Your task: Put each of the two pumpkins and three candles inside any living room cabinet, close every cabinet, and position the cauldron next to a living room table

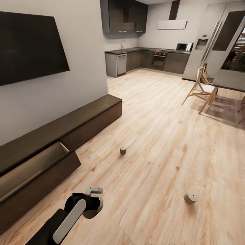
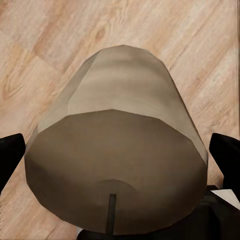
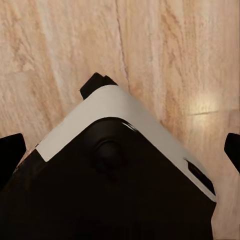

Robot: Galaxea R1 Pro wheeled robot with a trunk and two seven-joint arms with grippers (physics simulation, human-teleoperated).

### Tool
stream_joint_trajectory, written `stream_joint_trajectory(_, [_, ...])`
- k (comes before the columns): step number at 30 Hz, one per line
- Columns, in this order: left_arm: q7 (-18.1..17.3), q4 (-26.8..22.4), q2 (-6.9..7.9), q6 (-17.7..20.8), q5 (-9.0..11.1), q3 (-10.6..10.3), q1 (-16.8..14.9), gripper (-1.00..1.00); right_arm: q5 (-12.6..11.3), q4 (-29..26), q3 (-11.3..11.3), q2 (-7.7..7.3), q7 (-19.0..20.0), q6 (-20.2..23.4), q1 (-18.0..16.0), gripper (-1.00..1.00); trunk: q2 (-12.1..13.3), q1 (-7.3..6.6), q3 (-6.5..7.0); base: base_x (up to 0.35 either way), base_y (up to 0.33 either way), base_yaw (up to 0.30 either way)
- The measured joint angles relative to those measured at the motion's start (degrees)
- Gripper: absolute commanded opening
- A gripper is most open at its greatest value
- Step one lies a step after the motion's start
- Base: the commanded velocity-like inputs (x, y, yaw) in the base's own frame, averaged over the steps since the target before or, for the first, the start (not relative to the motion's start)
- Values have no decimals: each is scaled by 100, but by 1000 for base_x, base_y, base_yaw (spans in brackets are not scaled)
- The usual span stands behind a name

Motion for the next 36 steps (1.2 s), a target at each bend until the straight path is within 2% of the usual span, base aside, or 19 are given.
stream_joint_trajectory(2, [-2,-21,-1,7,-1,-4,2,-100,-73,-349,9,-165,-7,274,-3,100,0,0,-7,0,0,-251])
stream_joint_trajectory(3, [-3,-34,-2,9,-1,-6,2,-100,-103,-632,13,-304,-15,453,-4,100,0,0,-10,0,0,-248])
stream_joint_trajectory(5, [-4,-47,-2,12,-2,-7,3,-100,-123,-927,15,-438,-23,576,-5,100,0,0,-17,0,0,-247])
stream_joint_trajectory(8, [-3,-45,-5,15,3,-13,3,-100,-125,-1101,19,-506,-31,575,-5,100,0,0,-28,0,0,-238])
stream_joint_trajectory(36, [-4,-18,-23,8,6,-138,21,-100,-108,-1193,29,-494,32,268,-4,100,0,0,-144,0,0,-223])
